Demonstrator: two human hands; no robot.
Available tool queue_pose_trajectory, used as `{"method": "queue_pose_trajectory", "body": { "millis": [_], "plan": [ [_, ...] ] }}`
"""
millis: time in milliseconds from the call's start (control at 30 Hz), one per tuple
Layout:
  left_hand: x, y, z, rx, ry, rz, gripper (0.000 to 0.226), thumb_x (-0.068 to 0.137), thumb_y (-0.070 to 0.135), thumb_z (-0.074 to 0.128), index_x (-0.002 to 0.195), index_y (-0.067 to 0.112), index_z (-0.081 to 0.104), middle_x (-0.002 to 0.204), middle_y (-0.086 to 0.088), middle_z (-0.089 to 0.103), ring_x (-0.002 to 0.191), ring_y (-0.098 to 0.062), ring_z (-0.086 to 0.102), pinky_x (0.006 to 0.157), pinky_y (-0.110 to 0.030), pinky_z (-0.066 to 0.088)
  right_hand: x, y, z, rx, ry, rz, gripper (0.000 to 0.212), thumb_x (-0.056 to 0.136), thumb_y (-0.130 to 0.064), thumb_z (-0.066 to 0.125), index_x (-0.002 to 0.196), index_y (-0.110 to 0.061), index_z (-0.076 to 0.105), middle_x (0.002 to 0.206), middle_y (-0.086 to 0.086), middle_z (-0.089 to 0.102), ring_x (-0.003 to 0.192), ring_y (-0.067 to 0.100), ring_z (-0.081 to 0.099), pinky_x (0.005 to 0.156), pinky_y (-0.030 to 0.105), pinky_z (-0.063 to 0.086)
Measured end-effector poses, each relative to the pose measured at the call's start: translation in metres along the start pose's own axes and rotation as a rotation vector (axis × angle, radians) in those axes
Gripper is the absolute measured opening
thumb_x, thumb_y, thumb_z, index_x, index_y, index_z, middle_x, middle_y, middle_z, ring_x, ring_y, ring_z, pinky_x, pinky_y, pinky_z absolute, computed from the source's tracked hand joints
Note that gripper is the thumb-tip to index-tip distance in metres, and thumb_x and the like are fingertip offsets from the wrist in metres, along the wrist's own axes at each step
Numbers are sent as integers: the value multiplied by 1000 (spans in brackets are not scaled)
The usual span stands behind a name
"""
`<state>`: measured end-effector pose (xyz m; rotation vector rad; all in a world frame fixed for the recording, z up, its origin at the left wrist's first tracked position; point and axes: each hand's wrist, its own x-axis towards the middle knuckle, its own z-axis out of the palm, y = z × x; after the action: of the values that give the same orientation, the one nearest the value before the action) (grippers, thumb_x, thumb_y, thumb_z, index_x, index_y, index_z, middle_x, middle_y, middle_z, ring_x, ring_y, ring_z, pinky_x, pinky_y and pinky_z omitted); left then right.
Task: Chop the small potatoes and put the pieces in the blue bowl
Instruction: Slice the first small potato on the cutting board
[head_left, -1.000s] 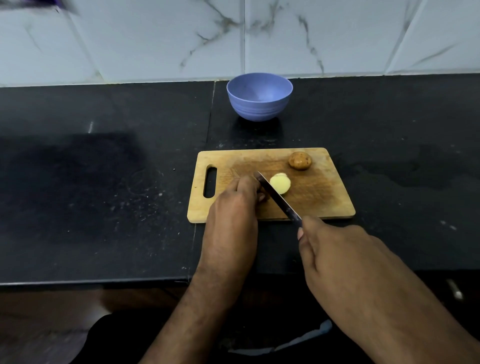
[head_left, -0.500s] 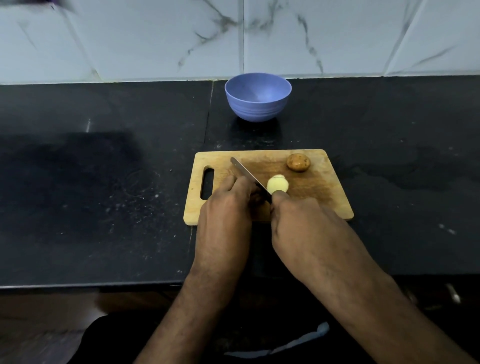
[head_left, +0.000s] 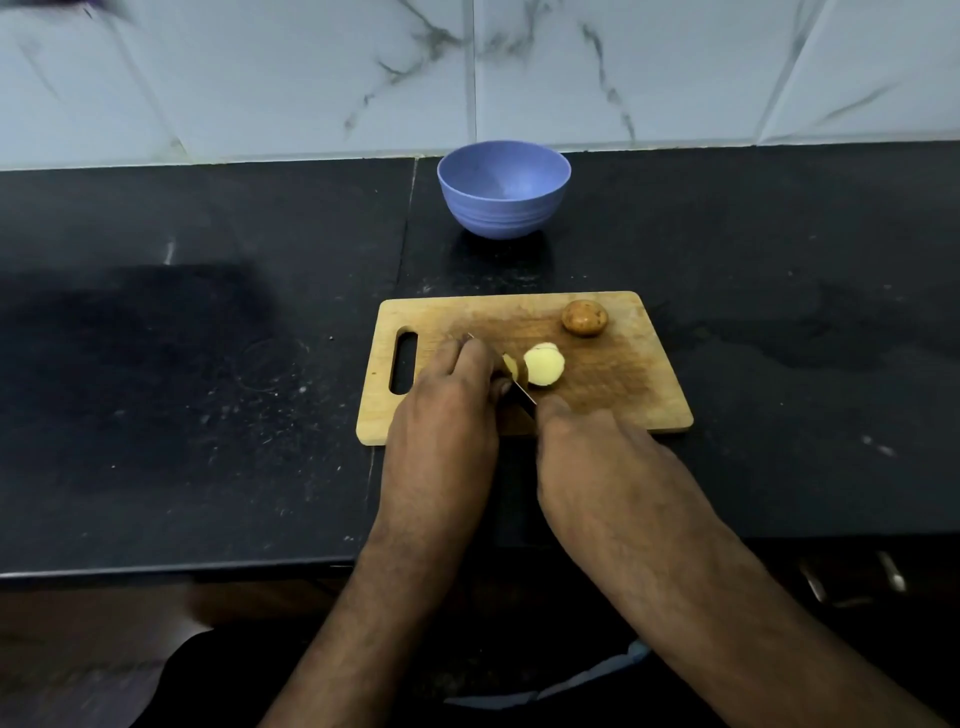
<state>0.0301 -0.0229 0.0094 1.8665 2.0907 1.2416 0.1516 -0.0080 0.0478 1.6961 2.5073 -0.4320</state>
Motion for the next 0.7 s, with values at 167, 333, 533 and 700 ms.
{"method": "queue_pose_trajectory", "body": {
  "millis": [167, 333, 533, 700],
  "plan": [
    [2, -3, 4, 16, -19, 28, 15, 99, 13, 55, 112, 20, 57, 106, 5, 54, 89, -12, 54, 69, -36, 52, -15, 12, 3, 59, 24, -26, 9, 103, -27, 38, 107, -24, 45, 77, -4, 51, 66, 12, 52, 50, 27, 37],
    [3, -5, 7, 100, -59, 79, 30, 97, 5, 52, 118, 25, 60, 104, 4, 46, 95, -12, 49, 65, -30, 51, -40, 28, 6, 76, 10, -33, 13, 106, -35, 29, 95, -28, 34, 72, -5, 52, 60, 9, 52, 51, 26, 40],
    [1, -5, 5, -21, 1, 40, 12, 101, 11, 51, 110, 16, 57, 110, 4, 50, 99, -14, 52, 79, -36, 51, -31, 42, 0, 79, 103, -46, 27, 103, -43, 29, 87, -31, 47, 71, -8, 54, 64, 9, 56, 59, 29, 48],
    [-4, -4, -4, -97, -53, 134, 16, 99, 8, 52, 109, 18, 59, 108, 4, 46, 103, -14, 50, 84, -27, 47, -14, 37, -6, 106, 147, -68, 30, 103, -43, 32, 94, -28, 57, 74, -8, 55, 63, 7, 54, 54, 27, 43]
  ]
}}
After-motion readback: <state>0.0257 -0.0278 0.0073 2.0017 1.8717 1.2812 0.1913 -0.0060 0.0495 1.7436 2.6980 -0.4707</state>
